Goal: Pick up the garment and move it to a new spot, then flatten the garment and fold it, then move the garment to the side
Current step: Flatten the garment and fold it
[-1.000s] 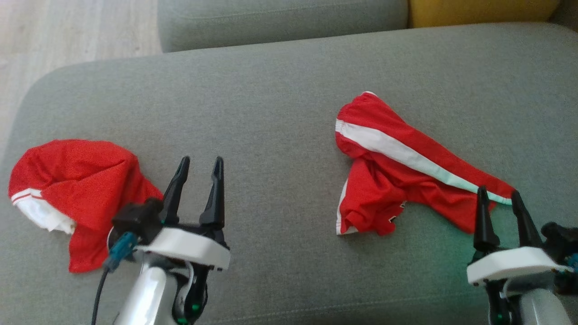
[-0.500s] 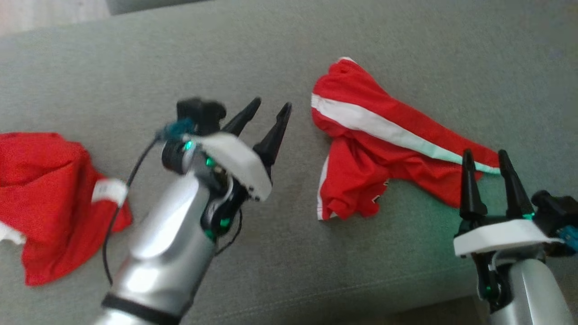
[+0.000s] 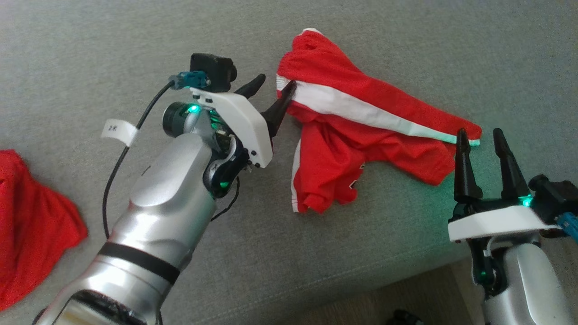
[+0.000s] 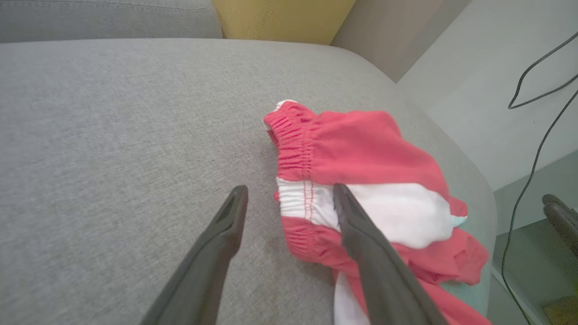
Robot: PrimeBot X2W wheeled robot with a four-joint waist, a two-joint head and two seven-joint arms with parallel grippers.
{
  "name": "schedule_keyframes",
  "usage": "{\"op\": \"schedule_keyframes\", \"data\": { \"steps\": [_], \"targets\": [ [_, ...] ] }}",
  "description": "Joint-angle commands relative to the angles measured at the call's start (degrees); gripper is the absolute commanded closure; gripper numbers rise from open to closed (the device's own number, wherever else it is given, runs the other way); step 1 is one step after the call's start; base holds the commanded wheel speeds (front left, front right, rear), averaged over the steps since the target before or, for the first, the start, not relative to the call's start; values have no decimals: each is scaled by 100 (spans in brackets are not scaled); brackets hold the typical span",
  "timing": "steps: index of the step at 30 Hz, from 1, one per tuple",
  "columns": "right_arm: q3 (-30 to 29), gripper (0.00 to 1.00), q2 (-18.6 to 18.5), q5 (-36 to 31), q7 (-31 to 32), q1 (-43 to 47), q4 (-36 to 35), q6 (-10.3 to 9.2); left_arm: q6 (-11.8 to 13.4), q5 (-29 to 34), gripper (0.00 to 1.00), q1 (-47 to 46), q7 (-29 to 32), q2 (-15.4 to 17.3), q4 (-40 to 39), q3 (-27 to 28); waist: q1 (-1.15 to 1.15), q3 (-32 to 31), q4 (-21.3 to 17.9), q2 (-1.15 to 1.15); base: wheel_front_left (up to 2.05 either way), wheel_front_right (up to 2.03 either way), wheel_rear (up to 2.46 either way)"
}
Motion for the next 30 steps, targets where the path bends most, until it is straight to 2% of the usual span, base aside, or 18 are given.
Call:
{"op": "schedule_keyframes", "data": {
  "steps": [1,14,15,16,17,18,30],
  "targets": [
    [133,0,-37,38,-81,-123,-175,39,-42,23,0,-305,-88,67,-59,50,0,64,-83,0,0,0,0],
    [103,0,-37,81,-176,-141,-44,39,-81,-255,0,-600,-300,67,450,-421,0,102,-217,0,0,0,0],
    [101,0,-37,83,-181,-144,-29,39,-81,-311,3,-606,-291,67,443,-481,0,100,-217,0,0,0,0],
    [101,0,-37,84,-185,-151,-15,39,-82,-359,36,-615,-289,67,438,-538,0,98,-216,0,0,0,0],
    [102,0,-37,87,-190,-158,-3,39,-82,-409,65,-623,-292,67,424,-597,0,97,-216,0,0,0,0],
    [105,0,-37,90,-194,-167,7,39,-82,-463,100,-630,-299,67,402,-654,0,97,-214,0,0,0,0],
    [-72,0,-37,-116,-206,-203,192,39,-83,-659,100,-807,-912,185,473,-930,0,-54,-91,0,0,0,0]
  ]
}}
